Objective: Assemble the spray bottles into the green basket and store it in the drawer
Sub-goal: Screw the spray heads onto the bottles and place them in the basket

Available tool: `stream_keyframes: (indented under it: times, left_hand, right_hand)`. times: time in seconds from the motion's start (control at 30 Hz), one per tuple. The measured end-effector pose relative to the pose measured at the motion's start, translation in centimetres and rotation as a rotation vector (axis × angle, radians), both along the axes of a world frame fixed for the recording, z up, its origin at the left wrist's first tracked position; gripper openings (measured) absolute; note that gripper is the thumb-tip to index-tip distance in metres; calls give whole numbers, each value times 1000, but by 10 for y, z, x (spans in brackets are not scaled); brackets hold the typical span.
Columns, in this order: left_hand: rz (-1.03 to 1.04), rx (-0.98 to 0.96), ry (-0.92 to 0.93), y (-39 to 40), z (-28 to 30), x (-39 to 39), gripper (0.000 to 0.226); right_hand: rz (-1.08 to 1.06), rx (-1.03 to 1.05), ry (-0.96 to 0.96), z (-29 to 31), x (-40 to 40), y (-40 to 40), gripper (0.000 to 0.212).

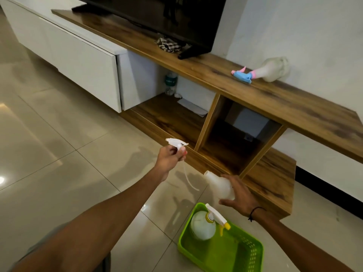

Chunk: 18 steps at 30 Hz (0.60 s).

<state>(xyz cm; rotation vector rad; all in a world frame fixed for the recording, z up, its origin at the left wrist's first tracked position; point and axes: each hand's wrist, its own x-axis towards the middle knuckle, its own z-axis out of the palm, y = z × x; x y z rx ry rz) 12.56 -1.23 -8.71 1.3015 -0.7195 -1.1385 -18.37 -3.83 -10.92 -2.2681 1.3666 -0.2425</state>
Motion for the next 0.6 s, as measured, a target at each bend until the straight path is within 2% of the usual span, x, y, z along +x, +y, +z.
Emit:
stream_keyframes:
  times: [0.2,0.6]
  left_hand:
    - [106,-38,232,-13,12,-6,37]
    - [129,-36,278,-18,9,-4,40]
  right_hand:
    - [-24,14,7,-2,-5,4,97]
    - [-23,-66,79,-2,-22,3,93]
